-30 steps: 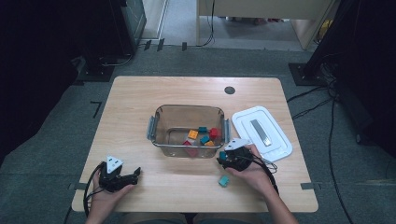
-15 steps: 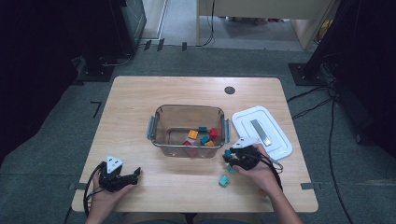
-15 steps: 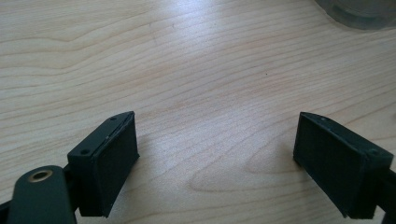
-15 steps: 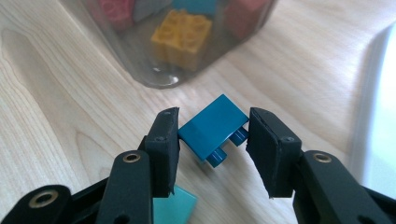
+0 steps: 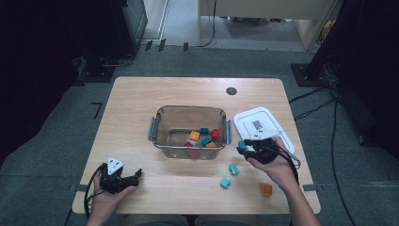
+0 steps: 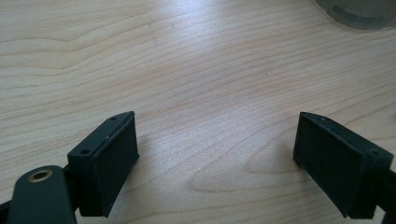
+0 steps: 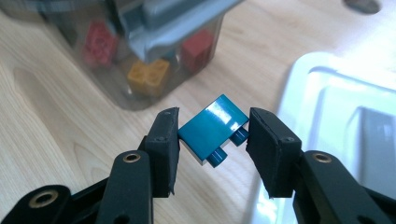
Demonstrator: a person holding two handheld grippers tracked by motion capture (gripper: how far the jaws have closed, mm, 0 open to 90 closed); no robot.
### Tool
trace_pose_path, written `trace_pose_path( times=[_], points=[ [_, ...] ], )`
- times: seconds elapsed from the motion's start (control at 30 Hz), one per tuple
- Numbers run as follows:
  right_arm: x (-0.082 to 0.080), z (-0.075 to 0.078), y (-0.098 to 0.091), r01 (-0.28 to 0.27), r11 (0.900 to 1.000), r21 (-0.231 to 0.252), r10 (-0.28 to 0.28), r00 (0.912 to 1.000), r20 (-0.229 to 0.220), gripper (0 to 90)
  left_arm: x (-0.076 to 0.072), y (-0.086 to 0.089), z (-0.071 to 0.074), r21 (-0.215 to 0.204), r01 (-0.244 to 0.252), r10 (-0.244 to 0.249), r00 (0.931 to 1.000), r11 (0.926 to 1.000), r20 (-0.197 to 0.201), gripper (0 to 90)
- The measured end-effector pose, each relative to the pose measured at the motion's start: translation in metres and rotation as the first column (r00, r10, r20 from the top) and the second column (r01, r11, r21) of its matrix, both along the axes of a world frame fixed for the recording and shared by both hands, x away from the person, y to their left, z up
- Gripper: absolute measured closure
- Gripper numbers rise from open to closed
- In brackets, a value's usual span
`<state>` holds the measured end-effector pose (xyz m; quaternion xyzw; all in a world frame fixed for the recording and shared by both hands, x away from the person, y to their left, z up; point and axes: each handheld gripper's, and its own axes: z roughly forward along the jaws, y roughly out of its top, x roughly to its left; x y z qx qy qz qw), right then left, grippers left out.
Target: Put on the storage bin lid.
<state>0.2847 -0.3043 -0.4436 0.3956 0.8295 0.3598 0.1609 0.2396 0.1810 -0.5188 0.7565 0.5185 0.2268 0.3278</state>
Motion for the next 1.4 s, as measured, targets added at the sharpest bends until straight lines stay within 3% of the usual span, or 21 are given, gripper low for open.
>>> trace_pose_path(
  times=[0.33, 0.6, 0.97, 1.07, 1.23, 1.4],
  points=[
    [0.008, 0.039, 0.003, -0.007, 1.0000, 0.006, 0.006, 0.9991, 0.042, 55.1, 0.000, 0.000, 0.000, 0.002, 0.001, -0.001, 1.0000, 1.0000, -0.001, 13.6],
    [0.020, 0.066, 0.035, -0.059, 0.9982, 0.014, 0.058, 0.9959, 0.070, 55.1, 0.000, 0.000, 0.000, 0.000, 0.000, 0.000, 1.0000, 1.0000, 0.001, 13.6],
    [0.043, 0.066, 0.092, -0.141, 0.9899, 0.009, 0.141, 0.9889, 0.048, 54.6, 0.000, 0.000, 0.000, 0.001, 0.003, -0.003, 1.0000, 1.0000, 0.000, 13.6],
    [0.046, 0.066, 0.101, -0.147, 0.9889, 0.020, 0.146, 0.9885, 0.039, 48.0, 0.000, 0.000, 0.000, 0.001, 0.003, -0.003, 1.0000, 1.0000, 0.001, 13.7],
    [0.043, 0.070, 0.099, -0.138, 0.9901, 0.025, 0.137, 0.9895, 0.047, 38.6, 0.000, 0.000, 0.000, 0.001, 0.003, -0.003, 1.0000, 1.0000, 0.001, 13.7],
    [0.034, 0.071, 0.079, -0.111, 0.9937, 0.018, 0.109, 0.9923, 0.057, 36.0, 0.000, 0.000, 0.000, 0.001, 0.003, -0.003, 1.0000, 1.0000, 0.001, 13.7]
  ],
)
